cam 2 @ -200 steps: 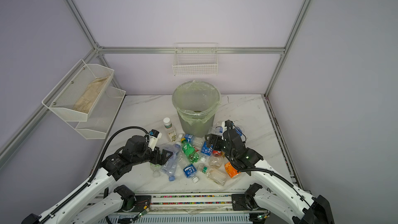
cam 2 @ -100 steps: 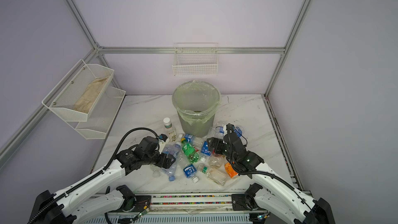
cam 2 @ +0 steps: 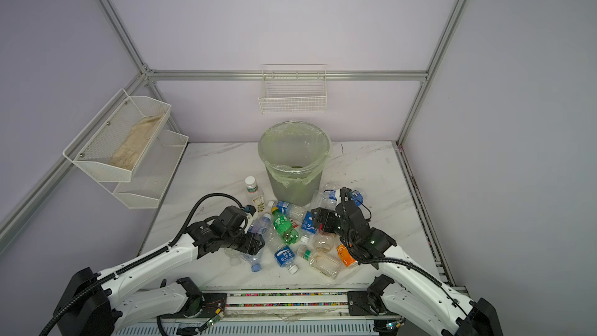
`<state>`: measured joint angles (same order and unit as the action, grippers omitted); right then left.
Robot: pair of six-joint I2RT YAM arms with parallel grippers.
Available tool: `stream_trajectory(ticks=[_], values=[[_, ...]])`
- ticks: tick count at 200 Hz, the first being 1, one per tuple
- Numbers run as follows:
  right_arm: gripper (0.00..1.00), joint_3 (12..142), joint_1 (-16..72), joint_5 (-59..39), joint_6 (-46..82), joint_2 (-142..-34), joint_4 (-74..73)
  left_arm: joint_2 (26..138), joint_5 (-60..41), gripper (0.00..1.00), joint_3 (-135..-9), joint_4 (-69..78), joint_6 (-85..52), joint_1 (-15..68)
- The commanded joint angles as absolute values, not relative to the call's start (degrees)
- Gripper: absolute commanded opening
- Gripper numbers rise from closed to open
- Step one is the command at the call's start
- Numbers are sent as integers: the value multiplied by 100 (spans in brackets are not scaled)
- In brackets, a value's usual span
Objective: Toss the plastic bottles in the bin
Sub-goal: 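Close the left gripper around the clear white-capped bottle, then lift the clear bottle with the left gripper over the green-lined bin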
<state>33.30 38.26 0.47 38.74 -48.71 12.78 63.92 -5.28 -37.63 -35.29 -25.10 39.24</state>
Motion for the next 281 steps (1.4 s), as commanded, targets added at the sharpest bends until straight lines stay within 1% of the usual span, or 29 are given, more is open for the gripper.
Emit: stream_trajectory(ticks=[1,30,76,100,162,207,254,281], values=[[97,3287,3858,215,3978,-4683,1436,6440,-468,79,-4178,-3454,-2658,3989],[97,3278,3858,270,3996,-4582,1485,6456,-396,69,-4218,-3454,-2706,4008],[97,3279,3858,307,4013,-4505,1564,6313,-439,47,-4291,-3467,-2768,4042],[97,3279,3856,325,4029,-4445,1621,6169,-397,38,-4402,-3577,-2795,4060],[97,3226,3857,387,4089,-4263,1723,5465,-218,33,-5195,-4184,-2842,4148],[97,3229,3856,308,4143,-4317,1650,4863,-190,31,-5893,-4179,-2935,4429],[97,3274,3858,234,4136,-4434,1644,4409,-88,29,-6562,-4167,-2920,4486],[96,3283,3856,204,4158,-4387,1643,4273,-169,28,-6916,-3963,-2657,4502]])
